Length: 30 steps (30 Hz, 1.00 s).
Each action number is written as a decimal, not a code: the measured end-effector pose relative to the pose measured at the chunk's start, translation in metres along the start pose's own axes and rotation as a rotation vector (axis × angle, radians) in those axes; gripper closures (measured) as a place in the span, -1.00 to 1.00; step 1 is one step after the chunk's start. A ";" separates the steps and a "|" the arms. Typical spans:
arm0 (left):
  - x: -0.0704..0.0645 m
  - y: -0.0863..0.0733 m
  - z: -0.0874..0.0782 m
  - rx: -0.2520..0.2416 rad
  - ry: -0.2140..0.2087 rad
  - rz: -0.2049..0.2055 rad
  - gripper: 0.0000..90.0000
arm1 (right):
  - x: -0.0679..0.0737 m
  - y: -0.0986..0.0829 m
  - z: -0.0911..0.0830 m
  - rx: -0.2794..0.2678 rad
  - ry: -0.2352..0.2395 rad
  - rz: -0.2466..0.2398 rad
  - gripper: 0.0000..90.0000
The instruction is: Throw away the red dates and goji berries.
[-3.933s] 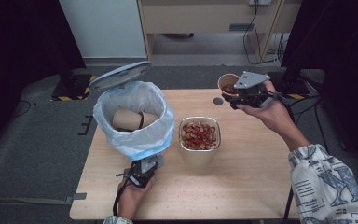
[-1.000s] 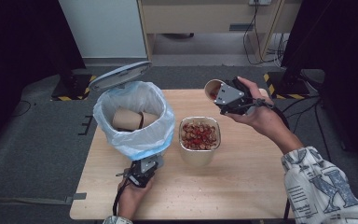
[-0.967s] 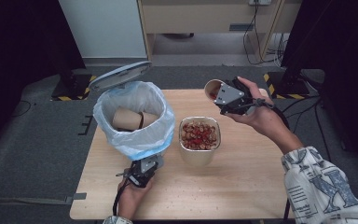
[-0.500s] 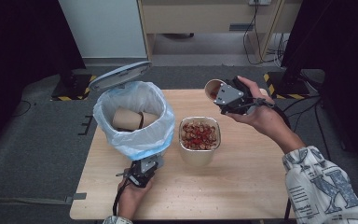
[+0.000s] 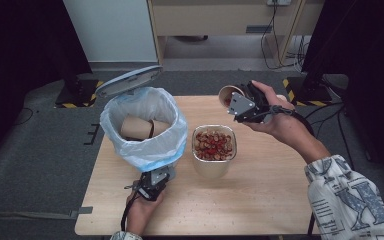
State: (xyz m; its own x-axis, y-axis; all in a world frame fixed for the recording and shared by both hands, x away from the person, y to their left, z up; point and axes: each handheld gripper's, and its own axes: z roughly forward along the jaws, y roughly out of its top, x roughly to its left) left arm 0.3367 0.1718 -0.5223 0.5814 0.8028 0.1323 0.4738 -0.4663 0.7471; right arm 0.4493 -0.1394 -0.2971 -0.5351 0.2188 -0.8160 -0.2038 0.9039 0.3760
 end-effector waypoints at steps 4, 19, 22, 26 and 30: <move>0.000 0.000 0.000 0.001 -0.002 0.003 1.00 | 0.001 0.001 0.000 0.000 0.001 -0.009 -0.21; 0.000 0.000 0.000 0.000 -0.001 0.001 1.00 | 0.007 0.005 0.001 0.027 -0.004 -0.097 -0.21; 0.000 0.000 0.000 0.000 -0.003 0.000 1.00 | 0.011 0.007 0.001 0.032 0.001 -0.136 -0.21; 0.000 0.000 0.000 0.003 -0.003 0.001 1.00 | 0.010 0.004 0.002 0.046 -0.003 -0.138 -0.21; 0.000 0.000 0.000 0.004 -0.003 0.000 1.00 | 0.010 0.002 0.004 0.050 -0.001 -0.129 -0.21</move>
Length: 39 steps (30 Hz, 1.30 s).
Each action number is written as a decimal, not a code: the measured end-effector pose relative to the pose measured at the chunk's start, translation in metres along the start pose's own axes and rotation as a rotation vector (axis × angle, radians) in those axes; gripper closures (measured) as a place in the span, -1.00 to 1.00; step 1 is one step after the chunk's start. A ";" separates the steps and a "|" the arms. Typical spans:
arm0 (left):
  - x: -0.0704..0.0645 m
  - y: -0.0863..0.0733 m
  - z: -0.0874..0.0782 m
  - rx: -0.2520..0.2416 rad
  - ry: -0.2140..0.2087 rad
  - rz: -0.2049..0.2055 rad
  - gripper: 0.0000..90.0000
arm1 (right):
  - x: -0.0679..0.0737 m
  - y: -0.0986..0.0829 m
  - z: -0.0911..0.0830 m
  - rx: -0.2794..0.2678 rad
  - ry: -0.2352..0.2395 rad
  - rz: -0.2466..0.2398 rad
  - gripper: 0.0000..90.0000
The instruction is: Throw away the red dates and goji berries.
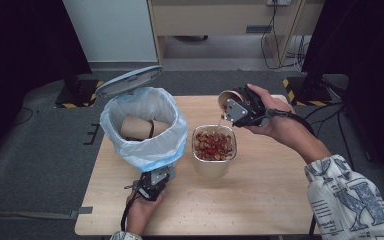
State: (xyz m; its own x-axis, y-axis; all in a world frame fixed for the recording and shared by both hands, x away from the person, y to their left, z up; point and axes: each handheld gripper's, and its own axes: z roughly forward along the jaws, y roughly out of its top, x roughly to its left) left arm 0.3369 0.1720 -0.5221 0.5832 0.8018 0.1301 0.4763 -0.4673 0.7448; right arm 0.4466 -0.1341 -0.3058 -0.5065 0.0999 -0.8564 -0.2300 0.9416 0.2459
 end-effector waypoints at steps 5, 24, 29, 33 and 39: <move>0.000 0.000 0.000 -0.002 0.000 0.001 1.00 | 0.000 0.000 0.000 -0.011 0.000 0.010 -0.21; 0.000 0.000 0.000 -0.004 0.000 0.001 1.00 | 0.000 0.007 0.001 -0.009 -0.001 -0.013 -0.21; 0.000 0.000 0.000 -0.004 0.001 0.000 1.00 | -0.002 0.007 0.000 -0.007 -0.001 -0.015 -0.21; 0.000 0.000 0.000 -0.004 0.001 0.000 1.00 | -0.002 0.009 0.000 0.000 -0.006 -0.032 -0.21; 0.000 0.000 0.000 -0.002 -0.001 0.002 1.00 | 0.004 0.016 0.001 0.033 -0.023 -0.139 -0.21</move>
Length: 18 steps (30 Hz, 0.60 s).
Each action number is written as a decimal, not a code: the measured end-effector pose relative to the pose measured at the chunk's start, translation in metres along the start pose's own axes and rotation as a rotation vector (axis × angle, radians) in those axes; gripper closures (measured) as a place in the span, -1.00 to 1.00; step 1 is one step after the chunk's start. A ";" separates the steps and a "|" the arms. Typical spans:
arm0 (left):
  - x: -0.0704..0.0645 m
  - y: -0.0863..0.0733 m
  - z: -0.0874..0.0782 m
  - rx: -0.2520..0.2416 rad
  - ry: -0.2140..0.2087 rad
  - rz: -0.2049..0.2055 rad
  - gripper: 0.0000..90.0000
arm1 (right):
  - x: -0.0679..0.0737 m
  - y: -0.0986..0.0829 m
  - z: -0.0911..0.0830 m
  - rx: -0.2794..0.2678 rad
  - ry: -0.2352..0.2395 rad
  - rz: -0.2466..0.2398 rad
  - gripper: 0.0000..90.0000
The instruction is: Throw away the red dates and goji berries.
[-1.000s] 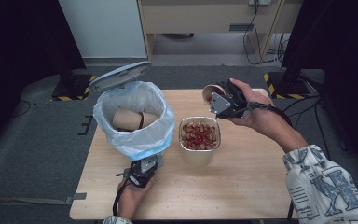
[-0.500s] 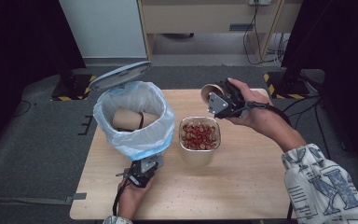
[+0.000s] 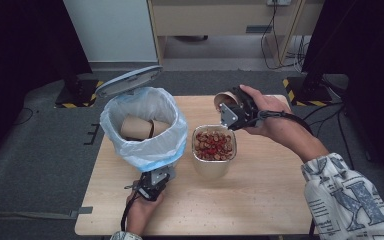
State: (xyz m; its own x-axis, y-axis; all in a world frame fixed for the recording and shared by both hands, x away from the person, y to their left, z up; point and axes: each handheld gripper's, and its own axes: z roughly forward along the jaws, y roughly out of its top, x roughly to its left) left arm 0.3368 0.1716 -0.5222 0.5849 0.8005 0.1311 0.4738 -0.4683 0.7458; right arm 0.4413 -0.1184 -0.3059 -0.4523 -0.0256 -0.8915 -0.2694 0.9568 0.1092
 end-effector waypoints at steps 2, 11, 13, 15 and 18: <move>0.000 0.000 0.000 0.000 -0.001 -0.002 1.00 | 0.000 0.000 0.001 0.003 -0.001 -0.011 -0.21; 0.000 0.000 0.000 -0.001 0.000 -0.002 1.00 | -0.002 -0.007 0.002 0.010 -0.004 0.015 -0.21; 0.000 0.000 0.000 -0.001 -0.001 -0.002 1.00 | -0.002 -0.007 0.001 0.007 -0.007 0.023 -0.21; 0.000 0.000 0.000 -0.001 -0.002 -0.002 1.00 | -0.002 -0.008 0.000 0.005 -0.007 0.023 -0.21; 0.000 0.000 0.000 -0.001 -0.002 -0.003 1.00 | -0.003 -0.008 0.000 0.000 -0.006 0.016 -0.21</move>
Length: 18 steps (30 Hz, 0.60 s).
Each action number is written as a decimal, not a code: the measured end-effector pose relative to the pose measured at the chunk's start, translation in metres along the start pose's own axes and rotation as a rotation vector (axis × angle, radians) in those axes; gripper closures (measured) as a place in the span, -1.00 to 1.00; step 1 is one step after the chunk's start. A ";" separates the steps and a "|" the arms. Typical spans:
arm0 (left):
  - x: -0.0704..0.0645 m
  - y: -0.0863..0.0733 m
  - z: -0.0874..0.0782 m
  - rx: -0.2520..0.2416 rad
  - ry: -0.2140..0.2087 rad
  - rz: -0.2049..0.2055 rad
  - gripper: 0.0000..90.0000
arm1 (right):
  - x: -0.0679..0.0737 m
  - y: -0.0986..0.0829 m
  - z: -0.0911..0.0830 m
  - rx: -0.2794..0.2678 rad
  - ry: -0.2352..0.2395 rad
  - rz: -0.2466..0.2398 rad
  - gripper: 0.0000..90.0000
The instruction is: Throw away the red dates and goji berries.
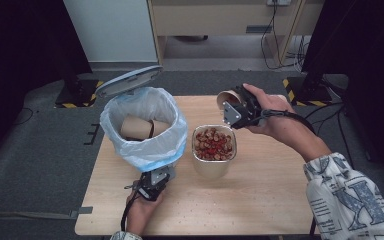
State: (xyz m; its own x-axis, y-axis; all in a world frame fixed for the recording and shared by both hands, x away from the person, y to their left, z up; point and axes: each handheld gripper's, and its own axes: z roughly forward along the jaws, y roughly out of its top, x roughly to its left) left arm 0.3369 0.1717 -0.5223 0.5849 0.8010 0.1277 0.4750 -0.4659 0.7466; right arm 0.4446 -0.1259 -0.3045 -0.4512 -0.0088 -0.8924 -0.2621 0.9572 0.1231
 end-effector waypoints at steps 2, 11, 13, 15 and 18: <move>0.000 0.000 0.000 0.003 -0.001 0.000 1.00 | 0.000 0.000 -0.001 0.000 -0.001 0.010 -0.21; 0.000 0.000 -0.001 0.007 -0.002 0.005 1.00 | -0.003 0.001 -0.003 0.009 -0.009 -0.016 -0.21; 0.000 0.000 0.000 0.003 0.000 0.000 1.00 | -0.004 0.003 -0.004 0.021 -0.019 -0.050 -0.21; 0.000 0.000 0.000 0.002 0.000 0.001 1.00 | -0.003 0.006 -0.004 0.040 -0.037 -0.102 -0.21; 0.000 0.000 0.000 0.005 0.000 0.002 1.00 | 0.001 0.010 -0.004 0.065 -0.045 -0.171 -0.21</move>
State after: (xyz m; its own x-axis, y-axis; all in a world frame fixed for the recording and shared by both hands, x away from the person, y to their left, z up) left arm 0.3367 0.1719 -0.5219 0.5862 0.7997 0.1293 0.4772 -0.4699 0.7427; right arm 0.4381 -0.1178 -0.3021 -0.3656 -0.1611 -0.9167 -0.2754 0.9595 -0.0588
